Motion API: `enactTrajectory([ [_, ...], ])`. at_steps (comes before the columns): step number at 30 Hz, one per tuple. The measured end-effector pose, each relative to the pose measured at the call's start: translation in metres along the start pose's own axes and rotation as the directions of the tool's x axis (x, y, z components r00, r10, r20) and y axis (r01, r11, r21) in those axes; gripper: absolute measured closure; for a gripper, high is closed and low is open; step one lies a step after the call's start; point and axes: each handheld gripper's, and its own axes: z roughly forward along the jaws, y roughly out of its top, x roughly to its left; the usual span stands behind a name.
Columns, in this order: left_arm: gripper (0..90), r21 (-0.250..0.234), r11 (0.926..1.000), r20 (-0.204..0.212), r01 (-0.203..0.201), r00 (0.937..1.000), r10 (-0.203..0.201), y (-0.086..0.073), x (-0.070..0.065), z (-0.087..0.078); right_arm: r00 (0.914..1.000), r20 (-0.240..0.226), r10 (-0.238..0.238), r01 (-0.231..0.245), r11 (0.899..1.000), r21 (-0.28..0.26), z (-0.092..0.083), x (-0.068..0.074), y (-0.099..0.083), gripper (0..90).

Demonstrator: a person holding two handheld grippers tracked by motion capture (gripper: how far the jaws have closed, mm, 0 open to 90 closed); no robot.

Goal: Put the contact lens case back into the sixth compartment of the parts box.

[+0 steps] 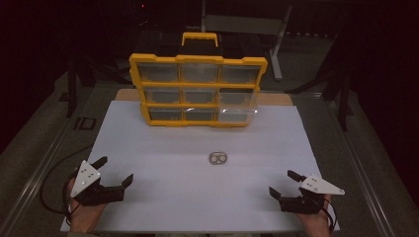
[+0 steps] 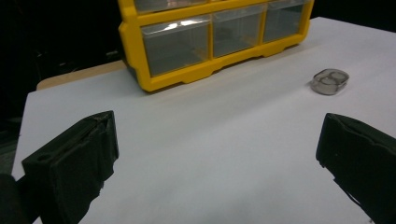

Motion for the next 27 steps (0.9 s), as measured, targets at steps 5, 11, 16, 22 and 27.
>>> enactTrajectory([
  [5,0.0,0.004,0.9999,-0.017,0.014,0.9998,-0.014,-0.003,0.002,0.001,1.0000,0.002,-0.001,0.001,1.000,0.007,0.000,0.001,0.001,8.0],
  [11,0.0,0.019,0.9997,-0.023,0.016,0.9996,-0.015,-0.004,0.001,0.003,1.0000,0.000,0.001,-0.001,1.000,0.009,0.001,0.000,0.001,8.0],
  [16,0.0,0.035,0.9994,-0.022,0.008,0.9997,-0.007,-0.003,0.000,0.005,1.0000,-0.001,0.005,-0.005,1.000,0.027,0.003,-0.001,0.002,7.9],
  [22,0.0,0.046,0.9989,-0.030,0.004,0.9996,-0.002,-0.003,0.000,0.007,1.0000,0.001,-0.002,0.002,0.999,0.051,0.006,0.001,0.010,7.9],
  [27,0.0,0.052,0.9986,-0.037,0.001,0.9993,0.001,-0.004,0.000,0.008,0.9996,-0.017,-0.022,0.023,0.996,0.084,0.010,0.004,0.014,7.9],
])
